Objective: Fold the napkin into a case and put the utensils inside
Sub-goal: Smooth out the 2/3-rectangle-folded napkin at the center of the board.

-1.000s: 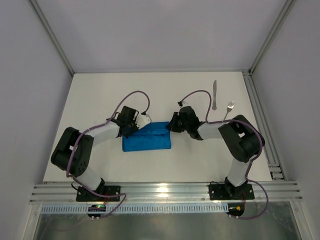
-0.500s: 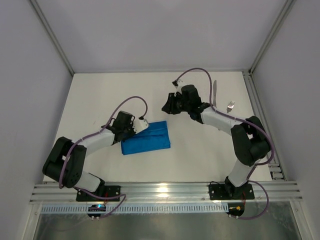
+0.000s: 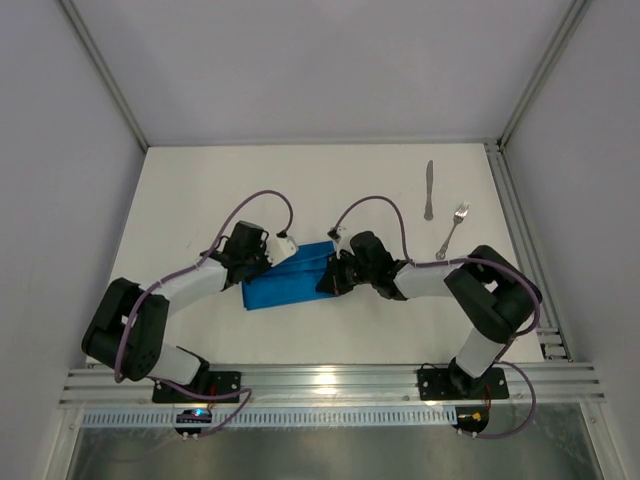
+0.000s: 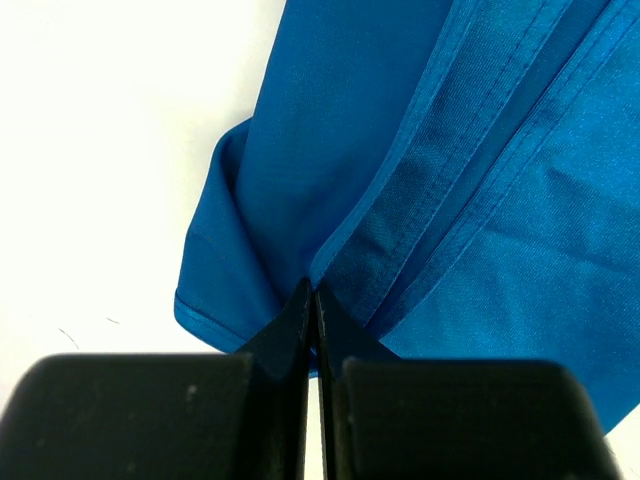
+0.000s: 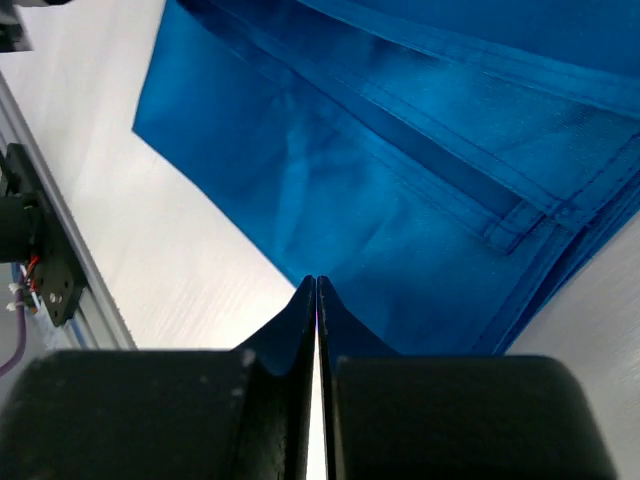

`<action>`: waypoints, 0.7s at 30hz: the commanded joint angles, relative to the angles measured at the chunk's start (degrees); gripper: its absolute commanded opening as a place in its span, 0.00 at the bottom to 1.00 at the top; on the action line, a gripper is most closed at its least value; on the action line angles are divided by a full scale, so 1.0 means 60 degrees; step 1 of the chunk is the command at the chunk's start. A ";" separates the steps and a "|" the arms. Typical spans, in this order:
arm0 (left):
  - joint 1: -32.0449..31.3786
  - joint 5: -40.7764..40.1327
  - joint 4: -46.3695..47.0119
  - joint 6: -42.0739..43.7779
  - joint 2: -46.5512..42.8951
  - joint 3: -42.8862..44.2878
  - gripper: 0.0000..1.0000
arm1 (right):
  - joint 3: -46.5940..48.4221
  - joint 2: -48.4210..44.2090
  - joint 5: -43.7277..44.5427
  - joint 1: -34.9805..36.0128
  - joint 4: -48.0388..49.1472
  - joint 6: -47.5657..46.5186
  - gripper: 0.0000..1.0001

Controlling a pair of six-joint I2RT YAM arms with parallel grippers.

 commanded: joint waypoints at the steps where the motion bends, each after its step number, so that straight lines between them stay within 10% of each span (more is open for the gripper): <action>1: 0.0008 0.0227 -0.0092 -0.0226 -0.0394 0.0231 0.00 | -0.0186 0.0594 0.0554 -0.0101 0.1459 0.0799 0.04; 21: -0.0006 0.0432 -0.0577 0.0857 -0.0674 -0.0955 0.00 | -0.0568 0.1402 0.1713 -0.0131 0.1049 0.2646 0.04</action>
